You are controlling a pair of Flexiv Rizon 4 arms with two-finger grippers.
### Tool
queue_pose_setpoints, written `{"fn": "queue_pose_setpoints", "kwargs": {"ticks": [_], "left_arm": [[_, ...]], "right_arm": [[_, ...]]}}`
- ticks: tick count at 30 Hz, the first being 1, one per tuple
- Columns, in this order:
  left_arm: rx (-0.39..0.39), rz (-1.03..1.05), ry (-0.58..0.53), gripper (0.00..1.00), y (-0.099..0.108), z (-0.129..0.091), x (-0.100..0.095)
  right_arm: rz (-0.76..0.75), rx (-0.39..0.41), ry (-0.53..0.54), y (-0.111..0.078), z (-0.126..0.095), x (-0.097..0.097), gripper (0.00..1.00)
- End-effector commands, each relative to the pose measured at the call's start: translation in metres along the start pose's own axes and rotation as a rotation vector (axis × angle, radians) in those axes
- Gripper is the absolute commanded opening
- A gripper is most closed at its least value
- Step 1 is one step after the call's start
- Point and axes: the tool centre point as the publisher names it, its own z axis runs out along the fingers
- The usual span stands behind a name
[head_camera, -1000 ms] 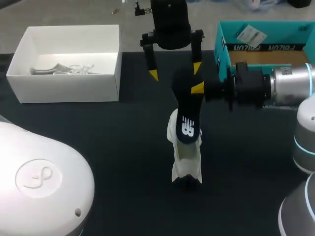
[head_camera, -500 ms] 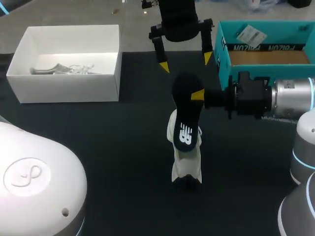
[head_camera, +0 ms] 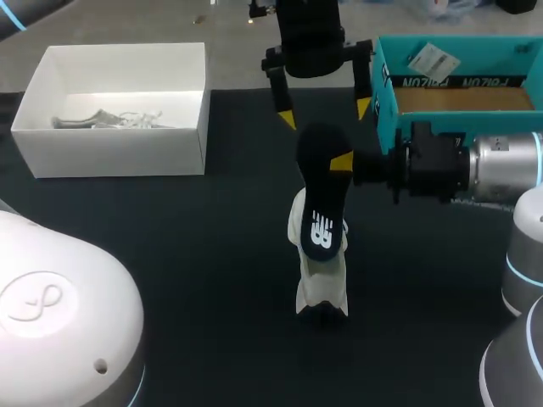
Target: Take the shoe out of the shoebox, open the shoe tongue, remove and reinsert the insole, then place the shoe into the shoebox
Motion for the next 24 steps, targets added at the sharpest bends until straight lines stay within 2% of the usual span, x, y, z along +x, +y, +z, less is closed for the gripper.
{"fn": "queue_pose_setpoints", "kwargs": {"ticks": [1, 14, 17, 24], "left_arm": [[0.004, 0.008, -0.003, 1.0, 0.001, 0.002, 0.0], [0.022, 0.014, -0.062, 1.0, -0.001, 0.006, 0.003], [0.012, 0.039, -0.15, 1.0, -0.001, 0.006, 0.006], [0.014, 0.098, -0.481, 1.0, 0.001, 0.012, 0.033]], "right_arm": [[-0.002, 0.001, -0.001, -0.001, 0.0, 0.001, 0.0], [0.005, 0.012, -0.001, -0.002, -0.001, 0.0, 0.0], [0.007, 0.014, 0.0, -0.002, -0.003, 0.0, 0.0], [0.024, 0.02, 0.005, -0.002, -0.018, 0.007, 0.0]]}}
